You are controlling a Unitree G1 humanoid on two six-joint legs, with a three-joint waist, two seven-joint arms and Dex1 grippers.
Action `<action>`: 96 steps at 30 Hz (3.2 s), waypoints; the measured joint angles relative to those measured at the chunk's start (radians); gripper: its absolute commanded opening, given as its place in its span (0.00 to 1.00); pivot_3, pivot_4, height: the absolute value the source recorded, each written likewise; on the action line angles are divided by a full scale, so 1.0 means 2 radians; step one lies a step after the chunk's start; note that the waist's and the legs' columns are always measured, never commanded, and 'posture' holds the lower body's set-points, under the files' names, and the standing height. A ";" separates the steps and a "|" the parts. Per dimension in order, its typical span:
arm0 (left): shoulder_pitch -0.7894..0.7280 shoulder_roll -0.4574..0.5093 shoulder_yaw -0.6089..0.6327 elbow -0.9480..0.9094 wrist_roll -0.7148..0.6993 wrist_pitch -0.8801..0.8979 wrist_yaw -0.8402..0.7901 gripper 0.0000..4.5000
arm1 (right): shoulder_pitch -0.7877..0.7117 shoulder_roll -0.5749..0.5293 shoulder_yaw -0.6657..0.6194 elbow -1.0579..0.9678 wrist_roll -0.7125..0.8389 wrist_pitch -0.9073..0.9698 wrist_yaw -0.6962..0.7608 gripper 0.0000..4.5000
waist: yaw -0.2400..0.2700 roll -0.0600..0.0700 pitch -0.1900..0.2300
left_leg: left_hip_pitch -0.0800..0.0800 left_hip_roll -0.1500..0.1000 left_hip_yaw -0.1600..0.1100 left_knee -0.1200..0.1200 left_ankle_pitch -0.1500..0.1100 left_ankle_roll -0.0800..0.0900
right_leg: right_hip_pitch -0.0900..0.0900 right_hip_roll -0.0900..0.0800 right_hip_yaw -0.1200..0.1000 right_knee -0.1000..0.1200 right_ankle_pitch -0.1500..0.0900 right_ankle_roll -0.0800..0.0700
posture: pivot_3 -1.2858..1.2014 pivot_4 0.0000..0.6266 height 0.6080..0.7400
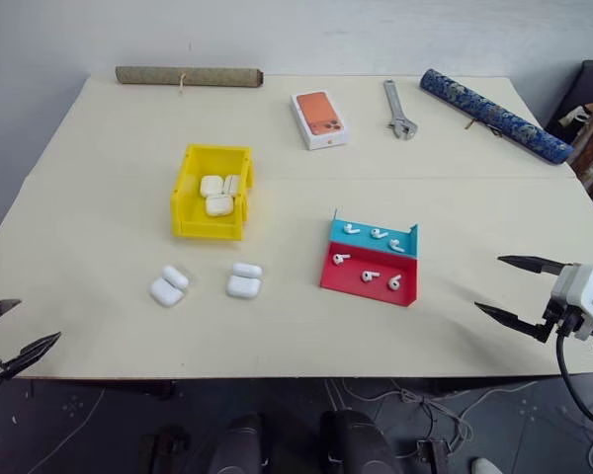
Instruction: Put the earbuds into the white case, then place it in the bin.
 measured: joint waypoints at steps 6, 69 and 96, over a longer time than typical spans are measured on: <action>-0.010 0.000 0.000 0.013 0.004 -0.004 0.012 0.99 | -0.017 -0.005 0.014 0.020 -0.002 0.000 0.016 1.00 | -0.001 0.000 0.000 | 0.000 0.000 0.000 0.000 0.000 0.000 | 0.000 0.000 0.000 0.000 0.000 0.000 | 0.52 0.24 1.00; -0.447 0.112 -0.517 -0.258 -0.035 0.705 0.111 0.99 | -0.018 0.201 0.097 -0.235 0.120 0.003 0.020 1.00 | 0.003 0.000 0.000 | 0.000 0.000 -0.001 0.003 0.004 -0.005 | -0.001 0.002 0.001 0.006 0.000 0.000 | 0.52 0.24 1.00; -0.445 0.056 -0.495 -0.214 0.024 0.676 0.137 0.61 | -0.017 0.197 0.099 -0.239 0.117 0.006 0.005 1.00 | 0.006 0.000 0.000 | 0.001 0.000 -0.001 0.003 0.005 -0.005 | 0.000 0.001 0.002 0.008 0.000 0.000 | 0.52 0.24 1.00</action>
